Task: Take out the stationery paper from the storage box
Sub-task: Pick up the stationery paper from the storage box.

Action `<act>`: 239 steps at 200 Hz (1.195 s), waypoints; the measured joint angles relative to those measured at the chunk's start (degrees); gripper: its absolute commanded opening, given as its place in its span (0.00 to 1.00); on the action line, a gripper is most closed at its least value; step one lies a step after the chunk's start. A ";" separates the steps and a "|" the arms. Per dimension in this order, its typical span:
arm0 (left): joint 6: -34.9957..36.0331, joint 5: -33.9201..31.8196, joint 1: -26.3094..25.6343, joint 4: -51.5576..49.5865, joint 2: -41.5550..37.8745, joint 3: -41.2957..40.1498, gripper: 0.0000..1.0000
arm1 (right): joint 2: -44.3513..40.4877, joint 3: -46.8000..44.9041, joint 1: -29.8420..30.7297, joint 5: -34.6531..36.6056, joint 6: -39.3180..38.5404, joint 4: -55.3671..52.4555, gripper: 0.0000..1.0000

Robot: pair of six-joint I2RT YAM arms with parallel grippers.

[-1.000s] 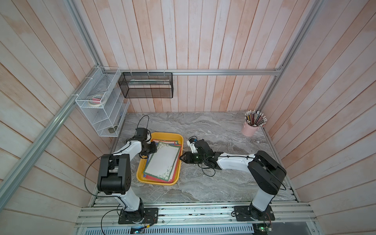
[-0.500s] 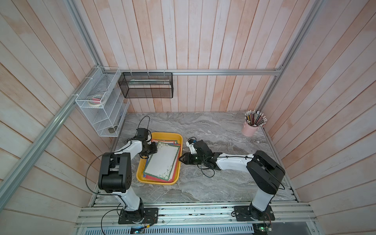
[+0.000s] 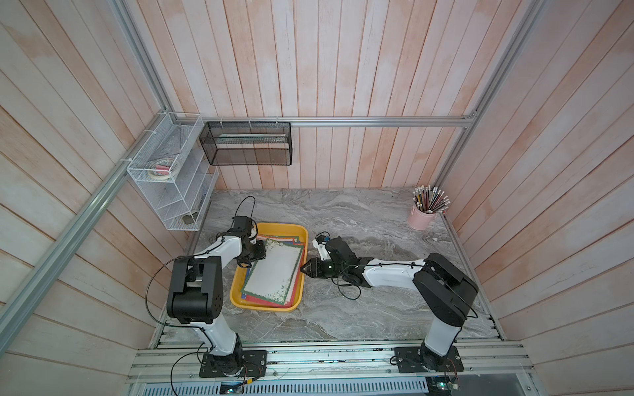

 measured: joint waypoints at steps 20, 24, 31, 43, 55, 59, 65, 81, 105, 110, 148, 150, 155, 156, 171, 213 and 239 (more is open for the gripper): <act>0.02 0.02 -0.07 -0.04 0.02 0.02 0.43 | 0.00 0.04 0.07 -0.11 0.02 0.00 0.39; 0.00 0.00 -0.07 -0.04 0.02 0.02 0.43 | 0.00 0.04 0.09 -0.15 0.02 0.02 0.39; 0.02 0.02 -0.07 -0.04 0.02 0.02 0.43 | 0.00 0.04 0.11 -0.17 0.02 0.11 0.39; 0.04 -0.07 -0.15 -0.09 0.02 0.02 0.43 | 0.00 0.04 0.13 -0.17 0.02 0.17 0.39; 0.20 -0.63 -0.28 -0.11 0.02 0.02 0.43 | 0.00 0.04 0.15 -0.17 0.02 0.20 0.39; 0.26 -0.92 -0.42 -0.11 0.02 0.04 0.43 | 0.00 0.04 0.15 -0.20 0.02 0.17 0.39; 0.46 -1.16 -0.52 -0.11 0.02 0.02 0.43 | 0.00 0.04 0.15 -0.20 0.02 0.17 0.39; 0.92 -1.70 -1.11 -0.04 0.02 0.02 0.43 | 0.00 0.07 0.15 -0.20 0.02 0.17 0.39; 1.60 -2.86 -2.21 0.11 0.02 0.04 0.43 | 0.04 0.26 0.15 -0.20 0.00 0.17 0.39; 1.75 -3.08 -2.36 0.15 0.02 0.02 0.43 | 0.04 0.26 0.15 -0.20 0.02 0.17 0.39; 2.64 -5.46 -2.78 0.13 0.02 0.02 0.43 | 0.37 0.31 0.15 -0.48 0.00 0.15 0.39; 2.69 -5.64 -2.78 0.15 0.02 0.02 0.43 | 0.44 0.33 0.15 -0.57 0.00 0.15 0.39; 2.82 -6.01 -2.78 0.13 0.02 0.02 0.43 | 0.55 0.37 0.15 -0.61 0.00 0.15 0.39; 2.82 -5.97 -2.78 0.15 0.02 0.02 0.43 | 0.55 0.37 0.15 -0.63 0.00 0.15 0.39; 3.04 -6.88 -2.78 0.15 0.02 0.02 0.43 | 0.83 0.48 0.15 -0.68 0.00 0.13 0.39; 3.43 -7.69 -2.78 0.11 0.02 0.02 0.43 | 0.85 0.63 0.15 -1.03 0.00 0.17 0.39; 3.41 -7.23 -2.78 -0.66 0.35 0.70 0.43 | 0.85 0.63 0.15 -1.05 0.00 0.17 0.39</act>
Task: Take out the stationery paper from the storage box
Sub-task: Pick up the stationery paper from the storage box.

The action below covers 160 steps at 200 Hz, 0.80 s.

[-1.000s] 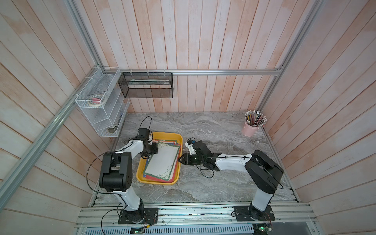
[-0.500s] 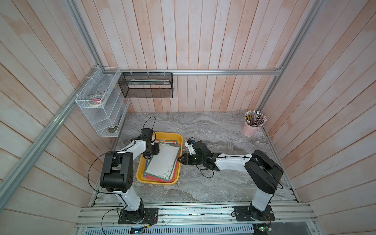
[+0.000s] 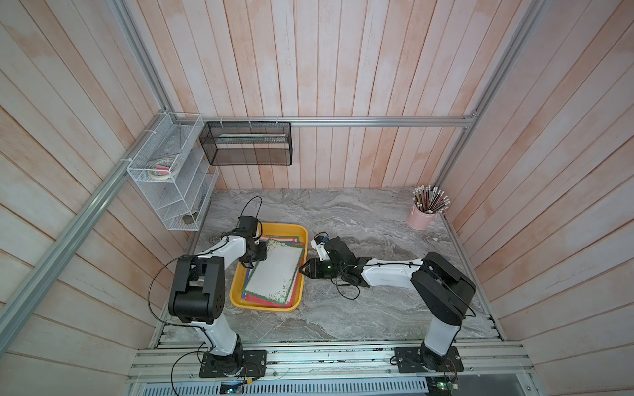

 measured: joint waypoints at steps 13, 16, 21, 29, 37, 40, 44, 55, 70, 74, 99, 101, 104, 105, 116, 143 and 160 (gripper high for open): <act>0.00 0.24 0.00 -0.28 0.48 0.61 0.43 | 0.00 0.00 0.00 0.00 0.02 0.02 0.39; 0.00 0.31 0.00 -0.33 0.55 0.68 0.43 | 0.00 0.00 0.00 0.00 0.02 0.02 0.39; 0.00 0.44 0.00 -0.35 0.63 0.79 0.43 | 0.00 0.00 0.00 0.00 0.00 0.04 0.39; 0.00 0.68 0.00 -0.42 0.68 0.83 0.42 | 0.00 0.00 0.00 0.00 0.02 0.07 0.39; 0.00 1.07 0.00 -0.52 0.68 0.85 0.42 | 0.00 0.00 0.00 0.00 0.02 0.13 0.39; 0.00 1.25 0.00 -0.57 0.68 0.85 0.42 | 0.00 0.00 0.00 0.00 0.02 0.17 0.39; 0.00 1.42 0.00 -0.59 0.68 0.85 0.42 | 0.00 0.00 0.00 0.00 0.00 0.20 0.39; 0.00 1.70 0.00 -0.70 0.68 0.85 0.42 | 0.00 0.00 0.00 0.00 0.02 0.24 0.39; 0.00 1.99 0.00 -0.74 0.68 0.85 0.42 | 0.00 0.00 0.00 -0.02 0.02 0.24 0.39; 0.00 2.05 0.00 -0.76 0.68 0.85 0.42 | 0.00 0.00 0.00 -0.02 0.02 0.24 0.39; 0.00 2.38 0.00 -0.79 0.70 0.85 0.42 | 0.00 0.00 0.04 -0.02 0.02 0.24 0.39; 0.00 2.40 0.00 -0.79 0.70 0.85 0.42 | 0.00 0.00 0.04 -0.02 0.02 0.24 0.39; 0.00 2.40 0.00 -0.79 0.72 0.85 0.42 | 0.00 0.00 0.04 -0.02 0.02 0.26 0.39; 0.00 2.40 0.00 -0.79 0.72 0.85 0.42 | 0.00 0.00 0.04 -0.02 0.02 0.26 0.39; 0.00 2.40 0.00 -0.79 0.79 0.85 0.42 | 0.00 0.00 0.04 -0.04 0.04 0.26 0.39; 0.00 2.58 0.00 -0.83 1.05 0.85 0.42 | 0.09 0.00 0.07 -0.17 0.04 0.63 0.39; 0.00 2.78 0.00 -0.98 1.27 0.85 0.42 | 0.11 0.00 0.07 -0.22 0.04 0.74 0.39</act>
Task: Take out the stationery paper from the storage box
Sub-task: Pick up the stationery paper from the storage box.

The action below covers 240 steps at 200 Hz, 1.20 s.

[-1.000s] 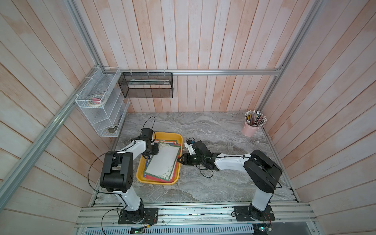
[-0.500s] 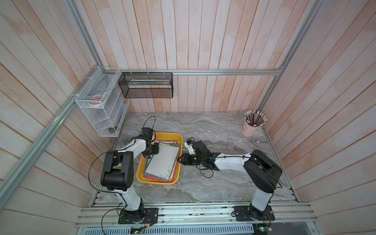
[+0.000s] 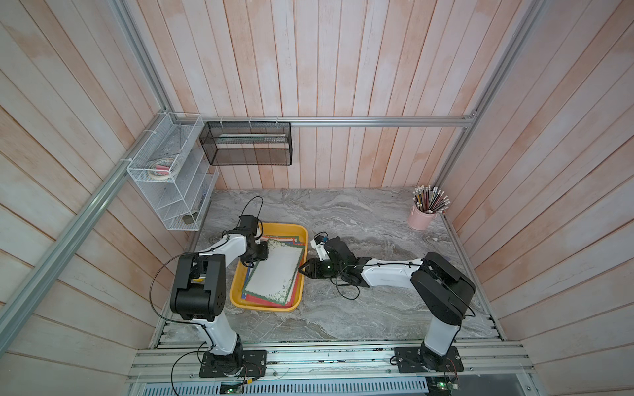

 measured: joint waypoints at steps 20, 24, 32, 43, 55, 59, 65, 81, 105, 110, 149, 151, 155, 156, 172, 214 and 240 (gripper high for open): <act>0.00 0.07 0.00 -0.02 0.00 0.04 0.40 | 0.00 0.00 0.02 0.00 0.00 0.31 0.39; 0.00 0.11 0.00 -0.02 0.00 0.07 0.40 | 0.00 0.00 0.04 0.00 0.00 0.33 0.39; -0.02 0.22 0.00 -0.02 0.00 0.13 0.39 | 0.00 0.00 0.04 0.00 0.00 0.35 0.39; -0.07 0.48 0.00 -0.02 0.00 0.20 0.38 | 0.00 0.00 0.04 0.00 0.00 0.35 0.39; -0.17 1.01 0.00 -0.02 0.00 0.20 0.37 | 0.00 0.00 0.07 0.02 0.00 0.35 0.39; -0.26 1.31 0.00 -0.02 0.00 0.20 0.37 | 0.00 0.00 0.07 0.02 0.00 0.35 0.39; -0.31 1.66 0.00 0.00 -0.02 0.20 0.36 | 0.00 0.00 0.09 0.02 0.00 0.35 0.39; -0.52 2.62 0.00 0.00 -0.37 0.20 0.36 | 0.00 0.00 0.15 0.02 0.00 0.35 0.39; -0.94 4.33 -0.02 0.22 -2.21 -0.37 0.34 | 0.00 0.00 0.22 0.02 0.00 0.33 0.39; -1.05 4.70 -0.02 0.22 -2.69 -0.57 0.34 | 0.00 0.00 0.22 0.02 0.00 0.33 0.39; -1.84 7.67 -0.17 0.44 -5.20 -1.88 0.33 | 1.07 0.68 0.24 -0.15 0.00 0.31 0.39; -1.90 7.76 -0.17 0.44 -5.25 -1.92 0.33 | 1.09 0.68 0.24 -0.17 0.00 0.31 0.39; -1.99 8.15 -0.20 0.46 -5.42 -2.03 0.33 | 1.16 0.68 0.24 -0.22 0.00 0.31 0.39; -1.99 8.17 -0.20 0.46 -5.44 -2.05 0.33 | 1.18 0.68 0.24 -0.22 0.00 0.31 0.39; -2.38 9.77 -0.24 0.46 -5.90 -2.27 0.33 | 1.27 0.74 0.24 -0.28 0.00 0.28 0.39; -3.48 13.66 -0.26 1.14 -6.95 -3.85 0.32 | 1.27 1.01 0.24 -0.39 -0.02 0.31 0.39; -4.02 15.54 -0.28 1.53 -6.99 -4.79 0.33 | 1.27 1.01 0.24 -0.42 -0.02 0.31 0.39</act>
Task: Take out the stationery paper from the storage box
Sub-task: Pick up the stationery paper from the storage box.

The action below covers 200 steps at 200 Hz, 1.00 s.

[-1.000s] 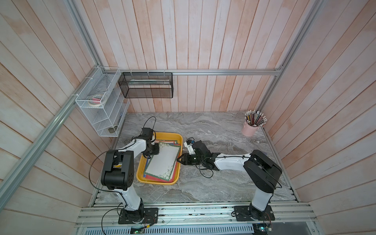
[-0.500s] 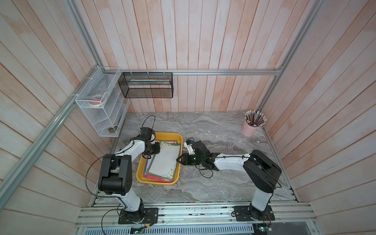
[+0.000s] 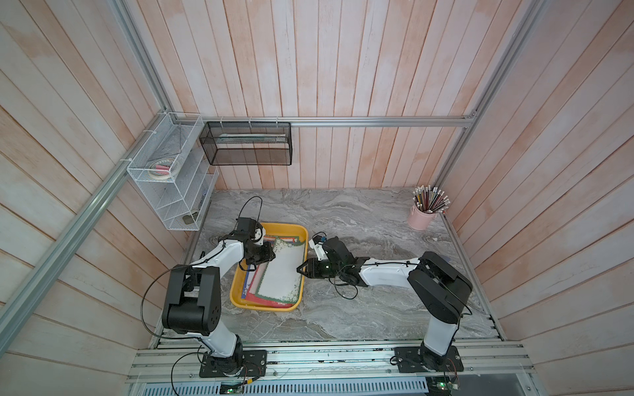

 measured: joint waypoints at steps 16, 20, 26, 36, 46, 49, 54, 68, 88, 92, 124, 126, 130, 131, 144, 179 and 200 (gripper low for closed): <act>-0.35 0.98 0.00 0.15 0.04 -0.17 0.35 | 0.00 0.00 0.00 0.00 0.02 0.00 0.39; -0.46 1.14 0.00 0.24 0.07 -0.17 0.36 | 0.00 0.00 0.00 0.00 0.02 0.00 0.39; -0.57 1.27 0.00 0.33 0.13 -0.17 0.36 | 0.00 0.00 0.00 0.00 0.02 0.00 0.39; -0.72 1.46 0.00 0.39 0.37 -0.17 0.37 | 0.00 0.00 0.00 0.00 0.02 0.00 0.39; -0.74 1.55 0.00 0.42 0.83 -0.17 0.37 | 0.00 0.00 0.00 0.00 0.02 0.00 0.39; -0.74 1.60 0.00 0.42 1.07 -0.15 0.37 | 0.00 0.00 0.00 0.00 0.02 0.00 0.39; -0.74 1.60 0.00 0.42 1.40 -0.15 0.37 | 0.00 0.00 0.00 0.00 0.02 0.00 0.39; -0.74 1.60 0.00 0.35 2.47 -0.15 0.37 | 0.00 0.00 0.00 0.02 0.02 0.00 0.39; -0.76 1.62 0.11 0.20 3.85 -0.04 0.37 | 0.00 0.00 0.00 0.00 0.04 0.00 0.39; -0.79 1.62 0.17 0.20 4.09 0.02 0.37 | 0.00 0.00 0.00 0.00 0.04 0.00 0.39; -0.96 2.67 0.66 0.24 5.05 0.83 0.36 | 0.00 0.00 0.00 0.00 0.20 0.02 0.39; -0.98 2.73 0.70 0.24 5.05 0.85 0.36 | 0.00 0.00 0.00 0.00 0.20 0.02 0.39; -0.96 2.91 0.74 0.22 5.07 0.85 0.36 | 0.00 0.00 0.00 0.00 0.22 0.04 0.39; -0.98 2.93 0.76 0.22 5.07 0.85 0.36 | 0.00 0.00 0.00 0.00 0.22 0.02 0.39; -1.14 3.76 0.96 0.24 5.07 0.85 0.35 | 0.00 0.00 0.00 0.00 0.24 0.04 0.39; -1.64 6.36 1.07 0.68 4.66 0.44 0.33 | 0.00 0.00 0.00 0.00 0.26 0.04 0.39; -2.25 8.55 1.07 0.92 3.52 -0.48 0.32 | 0.00 0.00 0.00 0.02 0.26 0.04 0.39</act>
